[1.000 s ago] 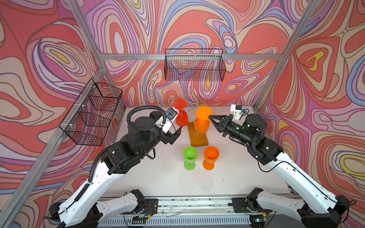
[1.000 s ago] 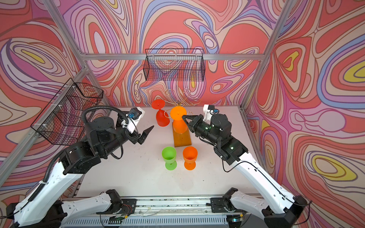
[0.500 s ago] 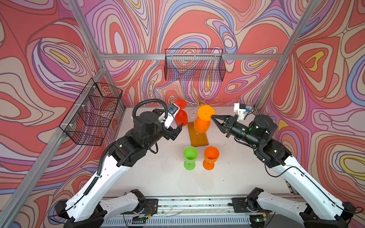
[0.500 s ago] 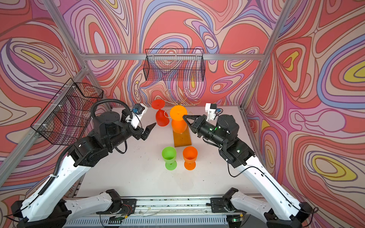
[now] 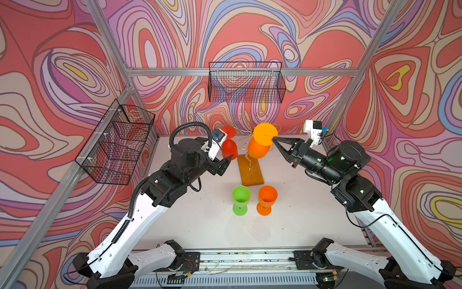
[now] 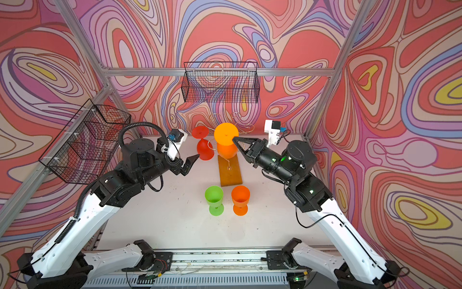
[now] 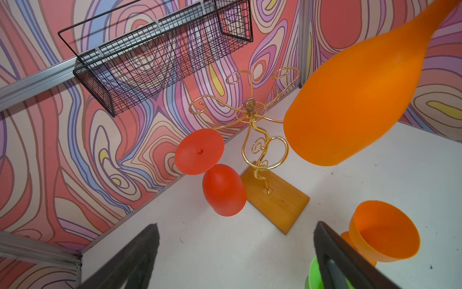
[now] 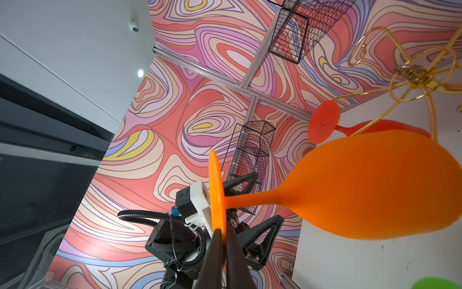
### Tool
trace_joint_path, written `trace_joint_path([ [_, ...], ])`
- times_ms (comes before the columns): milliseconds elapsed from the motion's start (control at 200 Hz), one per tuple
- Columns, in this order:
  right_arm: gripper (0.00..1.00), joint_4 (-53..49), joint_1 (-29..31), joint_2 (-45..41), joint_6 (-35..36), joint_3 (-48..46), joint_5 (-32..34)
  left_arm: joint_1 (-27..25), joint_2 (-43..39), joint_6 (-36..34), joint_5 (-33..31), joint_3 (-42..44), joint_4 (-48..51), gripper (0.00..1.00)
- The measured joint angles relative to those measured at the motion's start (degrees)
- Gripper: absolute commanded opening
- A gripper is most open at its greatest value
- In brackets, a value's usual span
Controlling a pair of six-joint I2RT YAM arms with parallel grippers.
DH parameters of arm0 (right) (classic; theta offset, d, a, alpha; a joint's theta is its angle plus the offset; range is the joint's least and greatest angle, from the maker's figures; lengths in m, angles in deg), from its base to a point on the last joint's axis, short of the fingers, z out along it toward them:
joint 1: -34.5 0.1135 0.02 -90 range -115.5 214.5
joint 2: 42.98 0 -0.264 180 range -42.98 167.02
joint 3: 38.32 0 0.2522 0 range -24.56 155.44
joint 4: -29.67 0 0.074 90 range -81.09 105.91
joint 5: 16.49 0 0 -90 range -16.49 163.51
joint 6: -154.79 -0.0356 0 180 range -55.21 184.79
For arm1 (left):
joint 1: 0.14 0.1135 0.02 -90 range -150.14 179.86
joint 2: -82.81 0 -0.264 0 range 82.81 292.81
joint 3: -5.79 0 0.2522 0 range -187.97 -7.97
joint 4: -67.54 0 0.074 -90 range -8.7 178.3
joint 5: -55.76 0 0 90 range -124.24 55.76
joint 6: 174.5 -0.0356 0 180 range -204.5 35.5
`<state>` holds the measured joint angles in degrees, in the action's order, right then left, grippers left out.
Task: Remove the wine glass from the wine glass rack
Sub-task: 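Carry the orange glass toward the left gripper while the left gripper rises to its bowl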
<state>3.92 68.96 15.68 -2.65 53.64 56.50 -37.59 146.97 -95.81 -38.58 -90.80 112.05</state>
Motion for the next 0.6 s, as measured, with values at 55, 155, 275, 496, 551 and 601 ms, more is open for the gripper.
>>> trace_joint_path([
  [55, 0.00, 0.39, 0.00, 0.02, 0.57, 0.63, -0.02, 0.13, -0.02, 0.33, 0.39, 0.13, -0.24, 0.96],
  [155, 0.00, 1.97, 0.00, 0.02, 1.40, 0.92, 0.00, 0.35, -0.20, 0.90, 1.62, 0.68, -0.98, 0.96],
  [275, 0.00, 5.42, 0.00, 0.44, 1.95, 0.87, -0.35, 1.27, -1.03, 2.21, 5.14, 2.23, -2.58, 0.96],
  [496, 0.00, 13.60, 0.00, 3.06, 2.51, 1.44, -2.84, 10.75, -5.09, 9.62, 21.16, 9.42, -11.61, 0.96],
  [551, 0.00, 15.56, 0.00, 3.74, 2.64, 1.64, -3.65, 13.84, -5.75, 12.70, 26.21, 11.41, -15.63, 0.96],
  [601, 0.00, 17.27, 0.00, 4.15, 2.69, 1.73, -4.35, 16.48, -5.99, 15.93, 31.21, 13.22, -20.09, 0.96],
])
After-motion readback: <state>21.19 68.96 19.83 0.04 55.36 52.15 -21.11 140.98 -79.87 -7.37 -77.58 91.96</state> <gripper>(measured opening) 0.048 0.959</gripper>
